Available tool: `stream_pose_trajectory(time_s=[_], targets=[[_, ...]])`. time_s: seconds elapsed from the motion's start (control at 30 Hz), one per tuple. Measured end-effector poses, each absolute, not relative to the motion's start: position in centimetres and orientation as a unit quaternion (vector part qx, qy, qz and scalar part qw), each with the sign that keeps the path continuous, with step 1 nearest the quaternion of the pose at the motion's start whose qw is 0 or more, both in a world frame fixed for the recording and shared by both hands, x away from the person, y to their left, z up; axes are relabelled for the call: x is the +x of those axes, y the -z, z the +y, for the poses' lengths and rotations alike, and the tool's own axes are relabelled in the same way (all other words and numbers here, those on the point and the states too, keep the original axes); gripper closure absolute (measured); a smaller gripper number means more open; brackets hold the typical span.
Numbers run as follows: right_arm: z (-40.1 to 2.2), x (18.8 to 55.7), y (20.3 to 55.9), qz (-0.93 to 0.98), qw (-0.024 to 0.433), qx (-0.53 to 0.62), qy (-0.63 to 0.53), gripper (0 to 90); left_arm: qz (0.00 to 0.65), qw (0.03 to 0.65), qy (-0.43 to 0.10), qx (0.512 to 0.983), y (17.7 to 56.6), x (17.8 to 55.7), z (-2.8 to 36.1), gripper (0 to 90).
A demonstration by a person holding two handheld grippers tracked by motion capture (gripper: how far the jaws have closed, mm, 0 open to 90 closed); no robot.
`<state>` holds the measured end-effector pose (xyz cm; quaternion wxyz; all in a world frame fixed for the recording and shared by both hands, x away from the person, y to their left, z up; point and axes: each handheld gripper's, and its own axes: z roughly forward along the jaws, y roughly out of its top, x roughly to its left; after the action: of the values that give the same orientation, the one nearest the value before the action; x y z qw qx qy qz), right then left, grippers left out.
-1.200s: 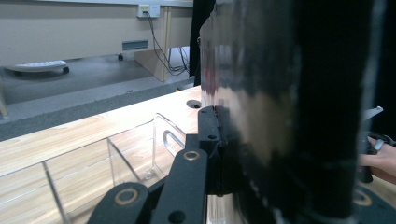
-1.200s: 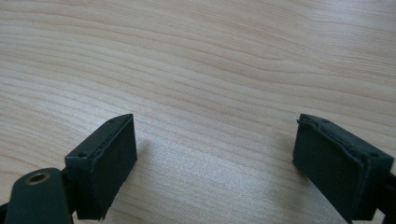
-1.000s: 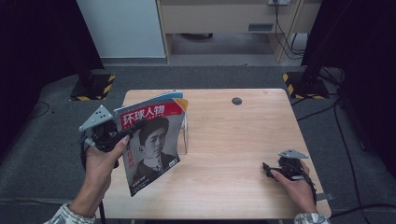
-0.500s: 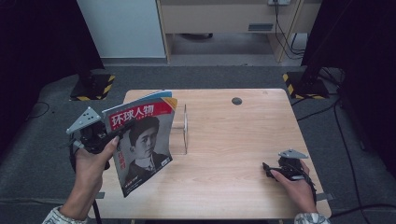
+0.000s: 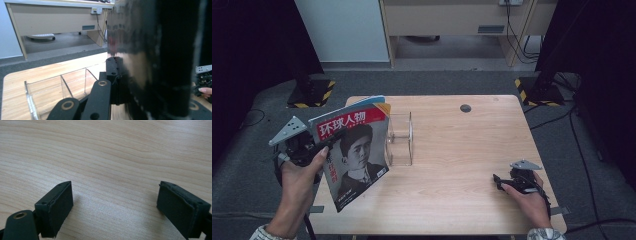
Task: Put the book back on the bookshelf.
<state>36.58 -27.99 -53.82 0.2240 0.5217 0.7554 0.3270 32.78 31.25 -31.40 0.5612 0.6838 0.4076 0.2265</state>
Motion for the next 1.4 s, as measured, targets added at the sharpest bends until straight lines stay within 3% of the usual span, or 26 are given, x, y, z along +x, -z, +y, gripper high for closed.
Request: stream_pose_trajectory(time_s=[1.4], targets=[[-28.0, 36.7, 53.8, 0.756, 0.223, 0.521, -0.327, 13.6, 0.449, 0.538, -0.268, 0.662, 31.0, 31.2, 36.8, 86.7]])
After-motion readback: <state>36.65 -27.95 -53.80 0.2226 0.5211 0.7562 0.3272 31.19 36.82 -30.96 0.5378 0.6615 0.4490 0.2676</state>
